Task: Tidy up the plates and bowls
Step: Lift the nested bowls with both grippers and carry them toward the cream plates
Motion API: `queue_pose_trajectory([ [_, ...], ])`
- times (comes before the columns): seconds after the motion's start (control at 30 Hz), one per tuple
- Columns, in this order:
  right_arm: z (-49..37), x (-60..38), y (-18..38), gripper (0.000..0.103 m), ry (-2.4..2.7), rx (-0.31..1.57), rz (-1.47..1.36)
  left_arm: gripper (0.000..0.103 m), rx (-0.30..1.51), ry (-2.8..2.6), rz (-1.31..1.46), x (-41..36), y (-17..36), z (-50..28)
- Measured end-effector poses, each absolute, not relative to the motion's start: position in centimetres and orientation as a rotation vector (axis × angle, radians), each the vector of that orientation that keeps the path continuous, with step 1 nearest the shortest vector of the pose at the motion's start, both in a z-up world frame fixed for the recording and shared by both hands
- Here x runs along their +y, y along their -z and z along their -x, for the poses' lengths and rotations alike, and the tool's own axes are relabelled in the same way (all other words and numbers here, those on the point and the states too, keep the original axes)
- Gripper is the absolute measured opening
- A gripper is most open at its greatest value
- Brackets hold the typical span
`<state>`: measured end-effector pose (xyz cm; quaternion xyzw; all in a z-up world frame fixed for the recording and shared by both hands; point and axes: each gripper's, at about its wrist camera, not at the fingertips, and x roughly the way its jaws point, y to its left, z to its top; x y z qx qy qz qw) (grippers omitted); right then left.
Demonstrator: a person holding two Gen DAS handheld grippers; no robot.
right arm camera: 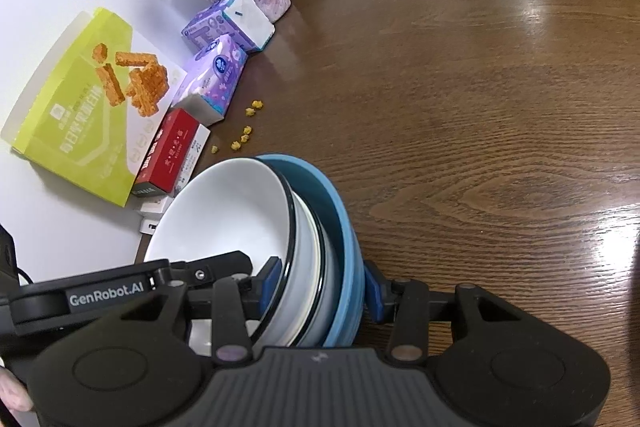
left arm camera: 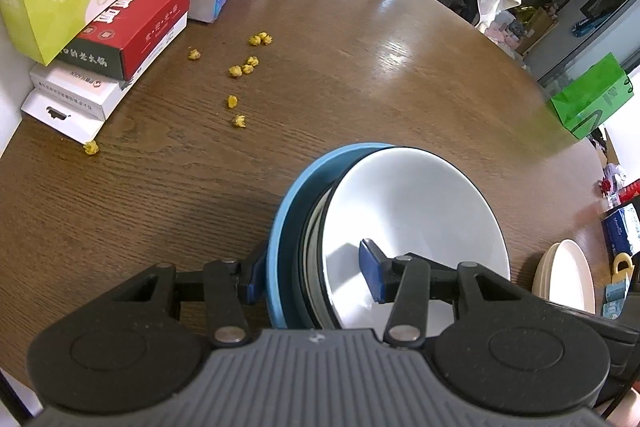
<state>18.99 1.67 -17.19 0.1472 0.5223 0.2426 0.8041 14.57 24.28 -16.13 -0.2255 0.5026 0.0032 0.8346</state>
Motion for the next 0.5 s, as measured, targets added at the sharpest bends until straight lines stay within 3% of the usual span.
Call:
queue_pose_trajectory([
  [0.5,-18.5,0.0,16.1,0.042,-0.523,1.083,-0.325,0.047,1.038,0.011,0.452,22.6,14.3,-14.3],
])
